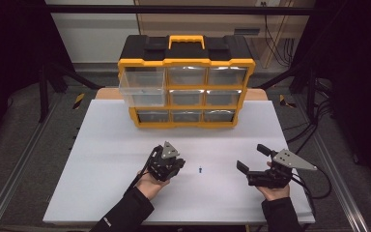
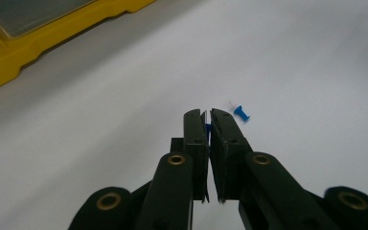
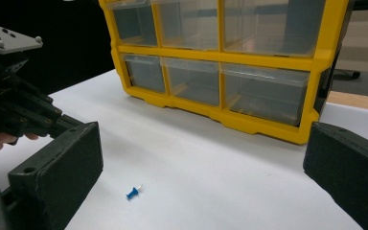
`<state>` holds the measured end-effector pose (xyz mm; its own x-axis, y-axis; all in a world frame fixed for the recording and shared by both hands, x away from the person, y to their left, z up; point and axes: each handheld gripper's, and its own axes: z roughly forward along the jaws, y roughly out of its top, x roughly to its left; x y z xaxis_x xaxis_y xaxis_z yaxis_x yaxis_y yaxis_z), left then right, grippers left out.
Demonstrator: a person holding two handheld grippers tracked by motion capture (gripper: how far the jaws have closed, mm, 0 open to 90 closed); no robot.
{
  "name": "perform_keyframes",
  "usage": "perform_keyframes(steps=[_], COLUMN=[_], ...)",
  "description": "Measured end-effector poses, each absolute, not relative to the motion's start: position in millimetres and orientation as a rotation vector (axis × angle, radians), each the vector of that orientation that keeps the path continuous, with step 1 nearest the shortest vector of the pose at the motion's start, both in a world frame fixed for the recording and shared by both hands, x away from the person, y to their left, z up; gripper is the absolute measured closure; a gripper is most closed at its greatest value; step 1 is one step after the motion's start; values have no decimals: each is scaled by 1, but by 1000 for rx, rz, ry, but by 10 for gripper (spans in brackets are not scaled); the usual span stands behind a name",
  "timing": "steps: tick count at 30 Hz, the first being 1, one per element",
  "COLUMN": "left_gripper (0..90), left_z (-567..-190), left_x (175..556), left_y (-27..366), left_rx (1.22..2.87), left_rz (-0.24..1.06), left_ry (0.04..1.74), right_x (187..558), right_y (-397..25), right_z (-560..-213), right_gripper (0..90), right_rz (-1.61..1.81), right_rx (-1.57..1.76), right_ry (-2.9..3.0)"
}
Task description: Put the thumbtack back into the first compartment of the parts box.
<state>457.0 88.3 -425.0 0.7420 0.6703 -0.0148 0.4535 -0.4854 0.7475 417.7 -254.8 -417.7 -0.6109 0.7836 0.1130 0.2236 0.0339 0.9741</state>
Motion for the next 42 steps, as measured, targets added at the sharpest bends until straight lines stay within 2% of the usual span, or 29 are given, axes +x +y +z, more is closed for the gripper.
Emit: perform_keyframes(steps=[14, 42], left_gripper=[850, 850], left_z=[-402, -340], left_x=[460, 464], left_y=[108, 138], left_rx=[2167, 2046], left_rz=[350, 423], left_ry=[834, 795], right_x=[418, 419], right_y=[-255, -254], right_z=[-418, -419], right_gripper=[5, 5], right_rz=[1602, 1592], right_rx=[1018, 1018], right_ry=[1862, 1871])
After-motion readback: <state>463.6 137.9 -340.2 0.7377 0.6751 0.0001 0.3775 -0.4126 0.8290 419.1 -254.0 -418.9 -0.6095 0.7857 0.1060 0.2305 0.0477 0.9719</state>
